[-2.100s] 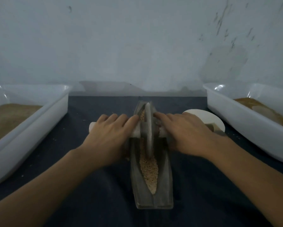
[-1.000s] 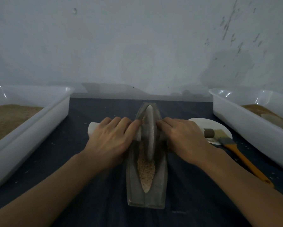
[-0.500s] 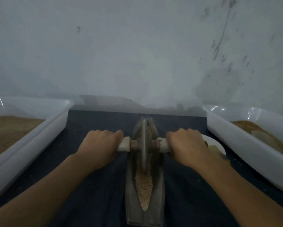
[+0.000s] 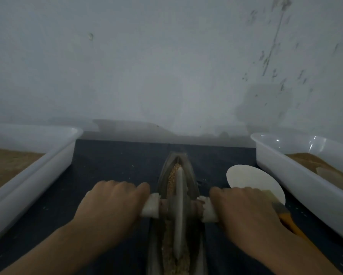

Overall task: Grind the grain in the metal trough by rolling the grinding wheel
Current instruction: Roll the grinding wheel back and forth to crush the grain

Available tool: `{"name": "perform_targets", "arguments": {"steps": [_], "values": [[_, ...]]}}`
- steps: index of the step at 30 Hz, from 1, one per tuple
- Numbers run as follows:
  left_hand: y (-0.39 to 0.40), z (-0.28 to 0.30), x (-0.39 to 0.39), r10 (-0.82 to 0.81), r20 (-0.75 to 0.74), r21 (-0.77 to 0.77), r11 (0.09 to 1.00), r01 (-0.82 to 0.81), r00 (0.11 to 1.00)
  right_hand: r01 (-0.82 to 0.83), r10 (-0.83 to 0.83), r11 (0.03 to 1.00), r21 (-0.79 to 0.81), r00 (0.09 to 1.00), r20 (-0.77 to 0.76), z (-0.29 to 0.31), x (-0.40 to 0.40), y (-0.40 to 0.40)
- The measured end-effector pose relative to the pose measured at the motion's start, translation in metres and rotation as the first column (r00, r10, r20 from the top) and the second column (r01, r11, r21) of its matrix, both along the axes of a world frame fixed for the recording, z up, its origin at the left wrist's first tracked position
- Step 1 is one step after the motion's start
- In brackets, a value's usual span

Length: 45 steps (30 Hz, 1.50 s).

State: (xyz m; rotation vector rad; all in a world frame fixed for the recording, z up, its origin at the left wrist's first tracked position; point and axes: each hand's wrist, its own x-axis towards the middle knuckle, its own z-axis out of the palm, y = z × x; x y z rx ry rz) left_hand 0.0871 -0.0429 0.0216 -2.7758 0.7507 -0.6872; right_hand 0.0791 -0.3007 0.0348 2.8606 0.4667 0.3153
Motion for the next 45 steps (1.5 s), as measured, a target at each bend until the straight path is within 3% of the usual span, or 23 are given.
{"name": "perform_targets", "arguments": {"steps": [5, 9, 13, 16, 19, 23, 26, 32, 36, 38, 45], "values": [[-0.016, -0.002, 0.046, 0.173, 0.036, -0.078, 0.982, -0.169, 0.984, 0.026, -0.025, 1.0, -0.001, 0.988, 0.155, 0.001, 0.046, 0.003], [-0.021, 0.0, 0.043, 0.212, 0.043, -0.071, 0.975, -0.209, 0.976, -0.003, 0.011, 0.999, -0.049, 0.987, 0.158, 0.007, 0.049, 0.003], [-0.004, -0.006, 0.0, 0.077, 0.046, 0.012, 0.997, -0.078, 0.996, -0.029, 0.033, 0.997, -0.075, 0.998, 0.055, -0.001, 0.0, -0.001], [0.003, -0.003, -0.022, -0.018, 0.041, 0.051, 0.999, 0.016, 0.999, -0.025, 0.036, 0.993, -0.112, 0.995, 0.092, -0.002, -0.022, -0.006], [-0.004, -0.003, -0.008, 0.085, 0.035, 0.082, 0.993, -0.088, 0.996, -0.005, 0.019, 0.996, -0.094, 0.988, 0.153, 0.0, -0.005, -0.002], [-0.018, -0.007, 0.037, 0.191, 0.09, -0.043, 0.981, -0.188, 0.977, 0.022, -0.001, 0.995, -0.099, 0.979, 0.204, -0.002, 0.046, 0.0], [-0.027, 0.002, 0.055, 0.215, 0.086, -0.036, 0.977, -0.212, 0.973, 0.02, -0.003, 0.997, -0.077, 0.975, 0.22, 0.0, 0.066, 0.0], [-0.013, 0.002, 0.009, 0.152, -0.024, -0.026, 0.988, -0.153, 0.988, -0.063, 0.065, 0.998, -0.017, 0.989, 0.13, -0.003, 0.012, -0.004], [-0.002, -0.002, -0.026, -0.004, -0.052, -0.039, 0.999, 0.002, 0.999, -0.145, 0.146, 0.989, -0.015, 0.976, 0.164, -0.001, -0.018, -0.001], [-0.001, -0.003, -0.02, 0.062, -0.102, -0.025, 0.998, -0.065, 0.993, -0.134, 0.136, 0.991, -0.021, 0.978, 0.157, 0.004, -0.011, 0.004], [-0.022, -0.002, 0.055, 0.226, 0.028, -0.059, 0.973, -0.224, 0.974, -0.016, 0.029, 0.998, -0.068, 0.981, 0.194, 0.011, 0.062, 0.006]]}}
